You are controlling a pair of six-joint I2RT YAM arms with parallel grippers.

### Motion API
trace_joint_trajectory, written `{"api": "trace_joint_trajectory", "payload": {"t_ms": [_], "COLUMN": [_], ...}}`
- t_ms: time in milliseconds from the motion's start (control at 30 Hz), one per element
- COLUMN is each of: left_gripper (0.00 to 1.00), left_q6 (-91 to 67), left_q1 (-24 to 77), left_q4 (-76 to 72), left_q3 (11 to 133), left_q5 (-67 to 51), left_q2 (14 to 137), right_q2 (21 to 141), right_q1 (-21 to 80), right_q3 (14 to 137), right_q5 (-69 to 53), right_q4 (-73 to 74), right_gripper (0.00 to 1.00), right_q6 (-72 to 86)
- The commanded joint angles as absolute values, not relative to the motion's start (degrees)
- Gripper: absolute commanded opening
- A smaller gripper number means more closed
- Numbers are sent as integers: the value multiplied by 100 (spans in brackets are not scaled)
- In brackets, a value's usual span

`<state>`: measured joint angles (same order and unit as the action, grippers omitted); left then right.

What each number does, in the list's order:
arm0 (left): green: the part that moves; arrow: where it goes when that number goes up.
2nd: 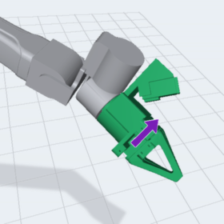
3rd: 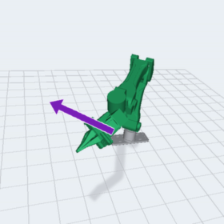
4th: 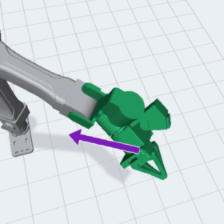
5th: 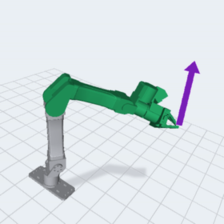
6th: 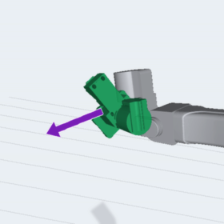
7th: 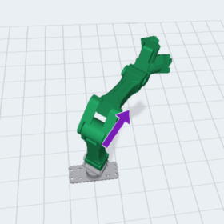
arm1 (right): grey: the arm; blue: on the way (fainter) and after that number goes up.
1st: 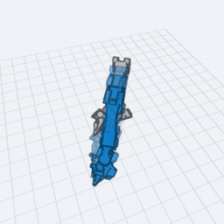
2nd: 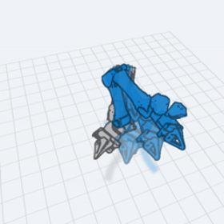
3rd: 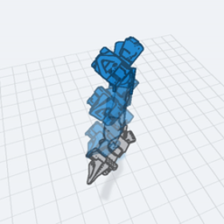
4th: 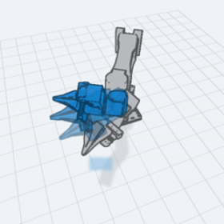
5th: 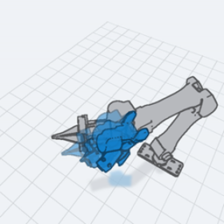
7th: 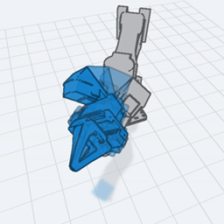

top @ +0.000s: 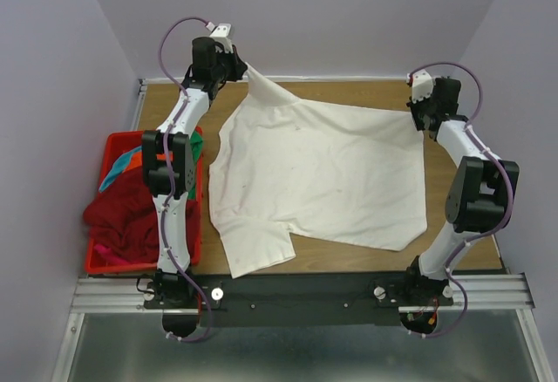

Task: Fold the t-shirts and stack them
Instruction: Flatten the tshirt out

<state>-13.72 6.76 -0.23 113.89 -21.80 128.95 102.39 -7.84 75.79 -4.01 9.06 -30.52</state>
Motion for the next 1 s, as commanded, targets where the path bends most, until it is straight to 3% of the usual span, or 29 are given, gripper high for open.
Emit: {"api": "trace_joint_trajectory", "payload": {"t_ms": [0,967], "left_gripper": [0,0], "left_q6": [-1345,-879], "left_q1": [650,633], "left_q4": [-167,-712], "left_q3": [11514,10257], "left_q5": [-2496,-1881], "left_q2": [12885,11497], "right_q2": [10011,9212], "right_q1": [-774,-774], "right_q3": [7409,7084], "right_q5": [-773,-659], "right_q4": [773,492], "right_gripper": [0,0], "right_q6": [-2918,-2689]}}
